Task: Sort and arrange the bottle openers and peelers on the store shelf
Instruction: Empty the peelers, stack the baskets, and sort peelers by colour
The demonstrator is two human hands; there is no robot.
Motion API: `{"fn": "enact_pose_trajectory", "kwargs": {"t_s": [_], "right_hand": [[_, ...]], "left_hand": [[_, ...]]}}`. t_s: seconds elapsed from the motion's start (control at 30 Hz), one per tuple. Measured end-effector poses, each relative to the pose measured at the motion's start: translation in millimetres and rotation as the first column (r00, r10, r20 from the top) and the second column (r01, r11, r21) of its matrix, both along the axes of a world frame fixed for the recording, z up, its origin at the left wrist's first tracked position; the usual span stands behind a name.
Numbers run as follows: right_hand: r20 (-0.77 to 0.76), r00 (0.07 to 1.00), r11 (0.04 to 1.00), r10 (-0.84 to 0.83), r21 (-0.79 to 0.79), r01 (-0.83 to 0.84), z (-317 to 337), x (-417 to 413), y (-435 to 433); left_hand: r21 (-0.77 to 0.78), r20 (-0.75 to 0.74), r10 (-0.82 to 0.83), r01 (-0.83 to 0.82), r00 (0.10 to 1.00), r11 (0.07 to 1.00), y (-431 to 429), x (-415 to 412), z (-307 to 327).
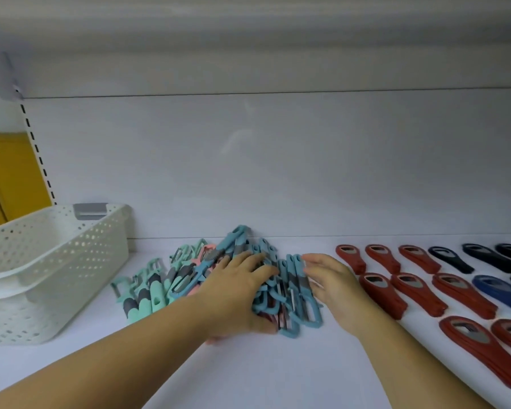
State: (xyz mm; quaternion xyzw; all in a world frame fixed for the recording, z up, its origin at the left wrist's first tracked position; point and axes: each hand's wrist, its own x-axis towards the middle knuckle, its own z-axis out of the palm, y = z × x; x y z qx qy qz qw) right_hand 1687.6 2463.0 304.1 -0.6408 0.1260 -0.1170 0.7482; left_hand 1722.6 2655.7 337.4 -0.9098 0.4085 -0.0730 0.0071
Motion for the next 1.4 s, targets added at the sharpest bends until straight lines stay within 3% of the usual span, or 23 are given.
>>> {"fn": "enact_pose_trajectory", "kwargs": {"t_s": [0.07,0.13,0.2,0.4,0.53,0.6,0.7,0.83,0.9,1.07,1.13,1.27,1.4], "right_hand": [[-0.021,0.996,0.991,-0.085,-0.108,0.082,-2.9,4.1,-5.4],[-0.047,0.985,0.920,-0.166,-0.367,0.137,-8.6,6.9,-10.6],[-0.075,0.987,0.847,-0.141,-0.525,0.081,-10.2,5.1,-10.0],[-0.085,0.995,0.848,0.053,-0.522,-0.090,-10.2,-3.2,-8.7],[-0.084,0.992,0.710,0.093,-0.693,-0.125,-15.1,-8.4,0.3],[-0.049,0.995,0.598,0.085,-0.797,-0.090,-15.7,-8.9,7.1],[0.023,0.990,0.334,0.142,-0.942,-0.026,-6.5,-3.7,16.3],[-0.099,0.931,-0.117,0.350,-0.991,-0.061,12.4,17.4,25.6],[-0.149,0.898,-0.211,0.415,-0.975,-0.065,19.1,29.7,29.8],[-0.049,0.880,-0.077,0.472,-0.997,-0.014,22.6,40.8,30.8],[-0.012,0.897,-0.033,0.441,-0.999,0.002,18.6,38.7,26.2],[-0.029,0.933,0.166,0.358,-0.982,-0.095,12.6,31.6,21.3],[-0.057,0.939,0.188,0.340,-0.974,-0.128,15.1,26.9,19.8]], "left_hand": [[0.021,0.046,-0.008,0.007,0.999,1.000,-0.1,-4.9,1.2],[0.068,0.114,-0.064,0.057,0.991,0.996,-1.7,-12.7,1.5],[0.134,0.155,-0.139,0.118,0.978,0.984,-5.2,-20.1,0.9],[0.189,0.178,-0.220,0.186,0.959,0.964,-7.2,-11.1,-2.0],[0.100,0.200,-0.302,0.288,0.932,0.953,15.3,1.5,-5.8],[0.027,0.238,-0.330,0.334,0.913,0.942,26.5,5.2,-9.8],[-0.081,0.211,-0.366,0.389,0.906,0.918,41.2,8.2,-12.0],[-0.176,0.144,-0.377,0.398,0.915,0.900,58.1,9.7,-11.9],[-0.226,0.136,-0.355,0.378,0.925,0.898,65.8,7.8,-11.6],[-0.480,0.119,-0.179,0.214,0.977,0.851,93.0,-2.2,-11.7],[-0.493,0.124,-0.123,0.169,0.985,0.853,106.1,-5.0,-13.0],[-0.549,0.106,-0.010,0.067,0.994,0.833,115.4,-9.7,-11.6],[-0.594,0.156,0.008,0.088,0.988,0.800,107.0,-15.4,1.1]]}}
